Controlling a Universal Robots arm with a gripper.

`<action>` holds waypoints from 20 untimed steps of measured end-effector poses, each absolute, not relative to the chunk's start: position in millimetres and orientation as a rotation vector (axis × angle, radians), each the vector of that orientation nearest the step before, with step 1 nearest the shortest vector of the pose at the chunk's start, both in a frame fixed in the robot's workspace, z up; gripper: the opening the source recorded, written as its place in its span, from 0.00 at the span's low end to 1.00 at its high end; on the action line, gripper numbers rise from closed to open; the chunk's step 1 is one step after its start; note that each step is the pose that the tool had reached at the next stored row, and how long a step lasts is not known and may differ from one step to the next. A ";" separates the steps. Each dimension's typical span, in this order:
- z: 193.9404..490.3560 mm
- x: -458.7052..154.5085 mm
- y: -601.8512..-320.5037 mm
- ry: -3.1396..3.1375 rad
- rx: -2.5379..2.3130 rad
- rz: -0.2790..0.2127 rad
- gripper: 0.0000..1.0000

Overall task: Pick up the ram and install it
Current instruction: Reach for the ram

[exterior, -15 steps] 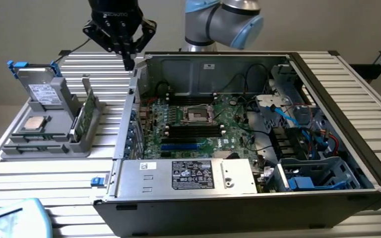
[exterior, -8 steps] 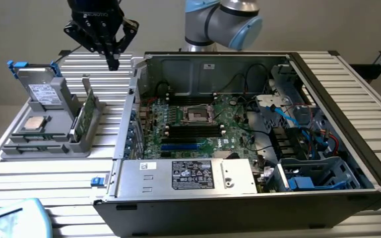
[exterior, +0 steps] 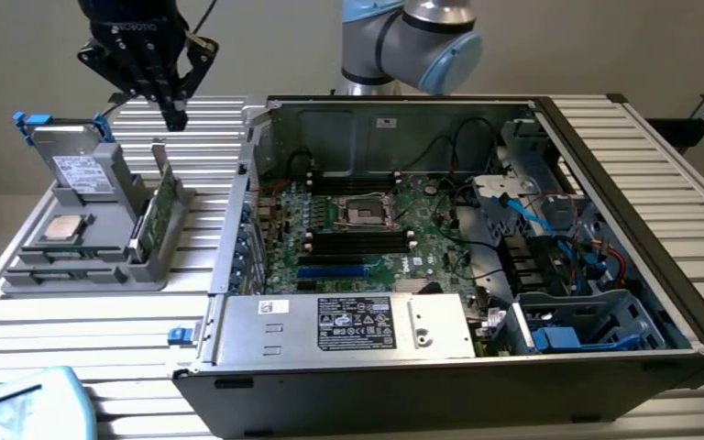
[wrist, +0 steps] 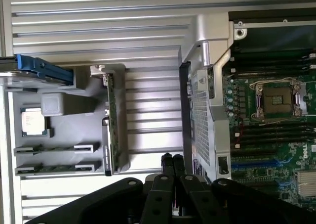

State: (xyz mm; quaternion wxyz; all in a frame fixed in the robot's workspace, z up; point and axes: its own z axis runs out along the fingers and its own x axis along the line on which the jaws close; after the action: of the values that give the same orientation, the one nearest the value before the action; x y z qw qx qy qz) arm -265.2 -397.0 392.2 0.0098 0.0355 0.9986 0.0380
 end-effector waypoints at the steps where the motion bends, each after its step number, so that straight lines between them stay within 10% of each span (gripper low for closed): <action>1: 391.9 -269.7 -397.0 3.118 0.111 0.119 0.10; 20: 379.6 -355.3 -397.1 3.142 0.113 0.118 0.10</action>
State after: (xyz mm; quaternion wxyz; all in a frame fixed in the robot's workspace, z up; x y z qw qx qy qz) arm -355.3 -397.1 379.6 -0.0023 0.0360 0.9986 0.0376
